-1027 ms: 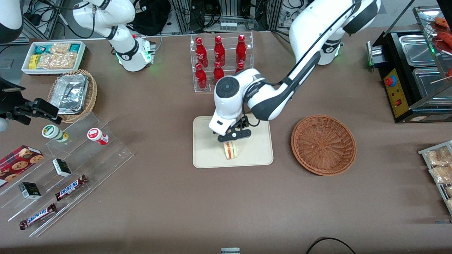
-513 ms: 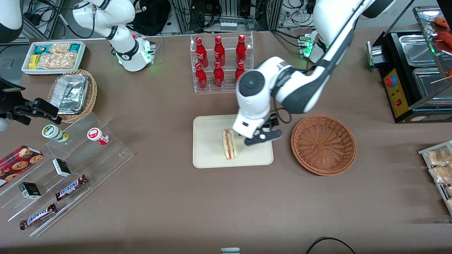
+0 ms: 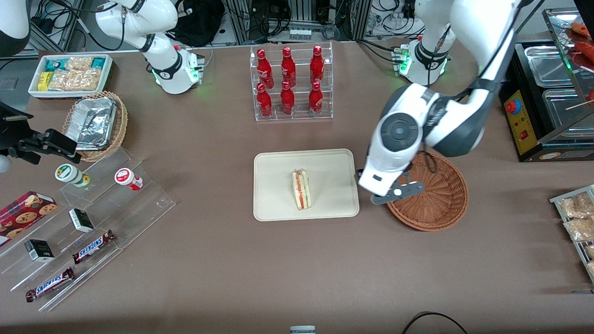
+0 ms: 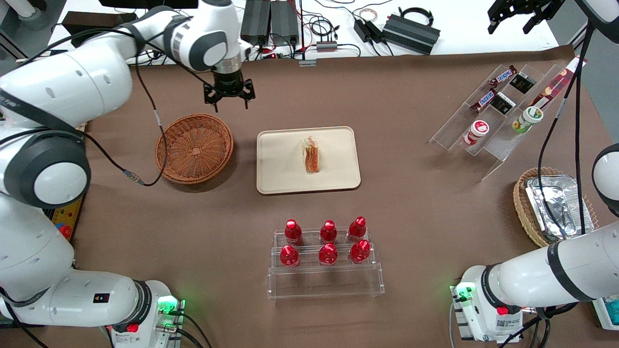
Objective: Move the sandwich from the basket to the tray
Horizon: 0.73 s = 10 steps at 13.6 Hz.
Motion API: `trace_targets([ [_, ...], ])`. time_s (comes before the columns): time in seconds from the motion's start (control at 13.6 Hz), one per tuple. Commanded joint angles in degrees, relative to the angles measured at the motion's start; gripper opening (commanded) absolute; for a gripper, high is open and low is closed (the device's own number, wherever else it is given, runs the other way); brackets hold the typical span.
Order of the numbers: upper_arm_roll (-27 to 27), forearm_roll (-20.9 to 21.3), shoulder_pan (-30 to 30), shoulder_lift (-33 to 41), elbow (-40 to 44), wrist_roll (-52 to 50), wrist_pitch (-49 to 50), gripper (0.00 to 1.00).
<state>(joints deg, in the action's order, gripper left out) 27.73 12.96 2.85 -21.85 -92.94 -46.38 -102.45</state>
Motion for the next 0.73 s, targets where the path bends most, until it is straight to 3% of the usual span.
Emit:
trace_targets([
  [0.0,0.31,-2.49,-3.46,7.24,-6.8,5.67,0.4,1.0],
  [0.29,-0.13,-3.29,-6.37,13.04,-11.9,10.24,0.58,1.0],
  [0.44,-0.48,-7.4,-8.21,16.82,-14.02,16.55,2.58,1.0],
  [0.66,-5.12,-9.6,-7.61,20.52,-13.67,24.99,9.08,1.0],
])
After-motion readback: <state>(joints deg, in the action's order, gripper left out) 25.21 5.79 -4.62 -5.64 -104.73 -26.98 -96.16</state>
